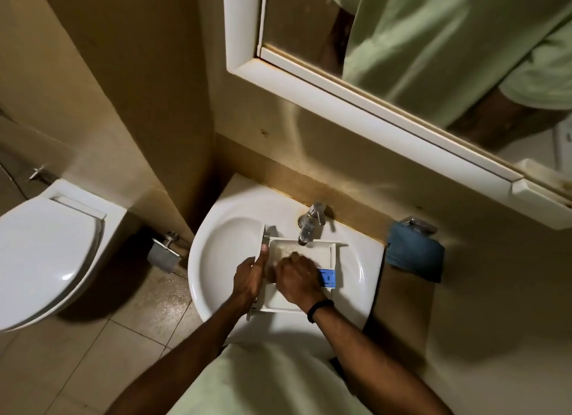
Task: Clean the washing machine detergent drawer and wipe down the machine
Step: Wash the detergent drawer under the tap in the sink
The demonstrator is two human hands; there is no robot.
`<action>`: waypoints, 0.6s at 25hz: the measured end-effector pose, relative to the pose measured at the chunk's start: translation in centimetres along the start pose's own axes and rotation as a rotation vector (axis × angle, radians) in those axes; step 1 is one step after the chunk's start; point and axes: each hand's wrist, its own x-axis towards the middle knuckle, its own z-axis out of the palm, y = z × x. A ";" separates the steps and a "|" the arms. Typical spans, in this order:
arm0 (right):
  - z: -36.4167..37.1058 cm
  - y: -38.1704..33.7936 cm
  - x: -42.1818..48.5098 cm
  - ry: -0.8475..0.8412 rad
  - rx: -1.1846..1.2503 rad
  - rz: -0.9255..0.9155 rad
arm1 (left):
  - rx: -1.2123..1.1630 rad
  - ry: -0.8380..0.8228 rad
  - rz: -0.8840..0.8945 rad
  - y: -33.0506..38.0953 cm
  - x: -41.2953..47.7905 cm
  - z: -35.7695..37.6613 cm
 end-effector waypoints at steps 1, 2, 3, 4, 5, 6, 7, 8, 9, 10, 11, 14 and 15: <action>-0.1 -0.4 -0.5 -0.007 0.014 -0.028 | 0.009 0.006 0.007 -0.3 0.1 -0.2; -0.3 -0.2 -0.9 0.013 0.016 -0.014 | 0.023 0.009 0.027 -0.5 0.1 -0.4; -0.1 0.7 -0.8 0.017 0.019 0.036 | 0.036 0.016 0.046 -0.4 0.0 -0.6; -0.3 1.2 -0.6 0.039 0.026 0.110 | 0.044 0.019 0.065 -0.2 -0.1 -0.6; 0.2 1.3 -0.2 0.023 0.034 0.151 | 0.050 0.023 0.073 0.1 -0.2 -0.6; 0.5 0.7 -0.1 -0.017 0.058 0.133 | 0.057 0.025 0.077 0.2 -0.3 -0.5; 0.9 -0.2 0.0 -0.026 0.068 0.065 | 0.061 0.032 0.073 0.2 -0.5 -0.5; 1.1 -0.7 -0.3 -0.024 0.098 0.010 | 0.056 0.040 0.070 0.1 -0.6 -0.5; 0.7 -0.6 -0.5 -0.004 0.146 -0.017 | 0.063 0.044 0.067 0.1 -0.6 -0.5; 0.5 0.3 -0.5 0.018 0.158 0.003 | 0.075 0.037 0.074 0.0 -0.4 -0.5; -0.2 1.3 -0.5 0.006 0.155 0.059 | 0.075 0.026 0.074 0.0 -0.3 -0.5; -0.3 1.6 0.7 -0.086 0.119 0.076 | 0.054 0.027 0.049 -0.1 -0.1 -0.3; 0.1 0.9 0.8 -0.147 0.117 -0.031 | 0.056 0.025 0.045 -0.2 0.0 -0.3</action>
